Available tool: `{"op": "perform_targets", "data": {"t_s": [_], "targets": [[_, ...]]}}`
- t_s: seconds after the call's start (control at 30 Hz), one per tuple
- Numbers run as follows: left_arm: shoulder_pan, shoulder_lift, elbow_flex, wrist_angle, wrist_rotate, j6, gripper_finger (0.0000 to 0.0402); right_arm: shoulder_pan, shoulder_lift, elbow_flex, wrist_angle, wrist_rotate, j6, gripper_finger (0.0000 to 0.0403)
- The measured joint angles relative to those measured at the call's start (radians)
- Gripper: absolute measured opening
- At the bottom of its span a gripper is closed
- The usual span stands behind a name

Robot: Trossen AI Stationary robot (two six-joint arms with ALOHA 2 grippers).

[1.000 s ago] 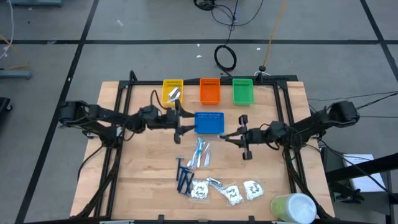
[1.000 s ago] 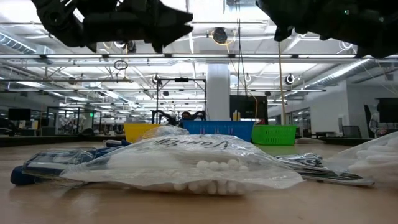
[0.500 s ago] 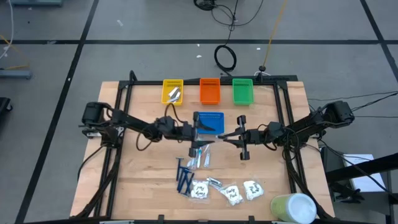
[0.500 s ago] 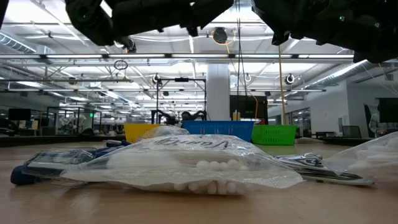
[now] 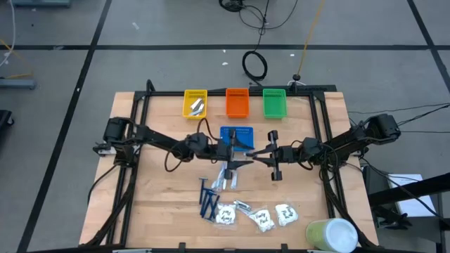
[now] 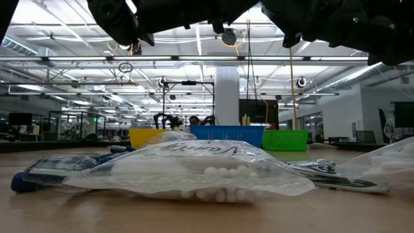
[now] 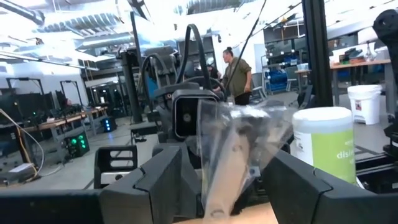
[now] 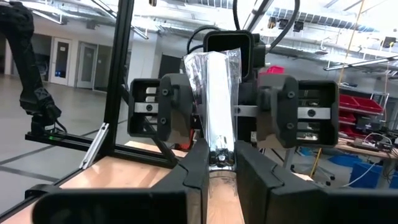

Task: Pick & Place Travel size toiletries
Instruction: Put the silver nail cutter into the yellow basket

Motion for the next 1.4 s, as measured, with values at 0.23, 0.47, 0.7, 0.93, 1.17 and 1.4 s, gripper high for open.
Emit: {"op": "perform_targets", "data": {"t_s": [0.23, 0.47, 0.7, 0.93, 1.17, 1.4], "targets": [[0.002, 0.000, 0.005, -0.033, 0.000, 0.009, 0.0206, 0.000, 0.000, 0.000, -0.006, 0.000, 0.004, 0.0040], [0.005, 0.000, 0.005, -0.052, 0.000, 0.024, 0.0093, 0.000, 0.000, 0.000, -0.006, -0.001, 0.003, 0.0040], [0.011, -0.001, 0.005, -0.048, -0.001, 0.027, 0.0035, 0.000, -0.001, 0.000, -0.006, 0.006, 0.037, 0.0051], [0.013, -0.051, 0.004, -0.080, -0.002, 0.027, 0.0039, 0.001, -0.015, 0.001, -0.122, 0.111, 0.078, 0.0170], [0.009, -0.186, 0.005, -0.383, -0.168, 0.077, 0.0039, 0.002, -0.146, 0.001, -0.443, 0.276, 0.098, 0.0267], [0.023, -0.304, 0.005, -0.719, -0.393, 0.076, 0.0039, 0.001, -0.355, 0.001, -0.797, 0.344, 0.191, 0.0283]]}}
